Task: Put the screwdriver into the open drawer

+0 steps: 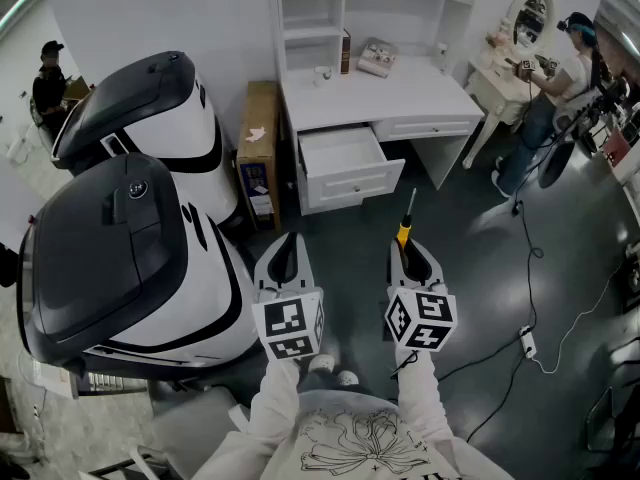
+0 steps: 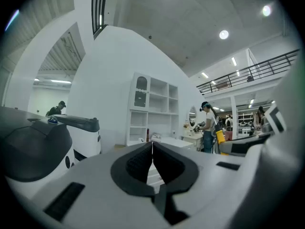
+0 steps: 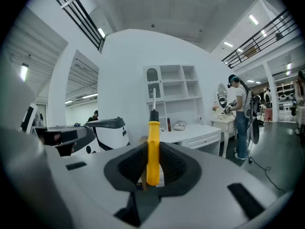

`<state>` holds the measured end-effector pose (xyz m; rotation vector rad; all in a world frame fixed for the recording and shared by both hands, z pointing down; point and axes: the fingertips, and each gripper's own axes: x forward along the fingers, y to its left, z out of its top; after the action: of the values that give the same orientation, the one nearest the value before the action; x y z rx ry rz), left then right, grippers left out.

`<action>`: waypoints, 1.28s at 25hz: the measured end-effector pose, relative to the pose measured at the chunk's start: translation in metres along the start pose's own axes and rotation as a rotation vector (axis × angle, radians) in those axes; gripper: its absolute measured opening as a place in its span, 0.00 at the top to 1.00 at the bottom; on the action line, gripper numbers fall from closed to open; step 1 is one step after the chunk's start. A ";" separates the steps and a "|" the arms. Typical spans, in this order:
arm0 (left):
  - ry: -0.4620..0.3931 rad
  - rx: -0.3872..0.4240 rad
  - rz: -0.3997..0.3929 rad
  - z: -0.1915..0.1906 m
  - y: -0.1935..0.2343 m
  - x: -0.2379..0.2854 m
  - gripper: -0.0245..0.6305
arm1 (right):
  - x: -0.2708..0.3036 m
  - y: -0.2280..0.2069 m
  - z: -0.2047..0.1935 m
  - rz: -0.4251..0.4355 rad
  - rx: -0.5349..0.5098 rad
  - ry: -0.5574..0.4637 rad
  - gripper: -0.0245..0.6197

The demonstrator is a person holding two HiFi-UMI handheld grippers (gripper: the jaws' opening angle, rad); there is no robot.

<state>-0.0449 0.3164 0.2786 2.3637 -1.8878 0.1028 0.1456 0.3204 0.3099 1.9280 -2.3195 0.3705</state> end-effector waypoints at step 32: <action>0.045 -0.020 -0.047 -0.023 0.053 0.055 0.95 | 0.068 0.035 -0.017 -0.021 0.025 0.046 0.85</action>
<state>-0.0842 0.2546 0.3105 2.3705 -1.8035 0.1312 0.0968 0.2653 0.3378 1.9323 -2.2746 0.4391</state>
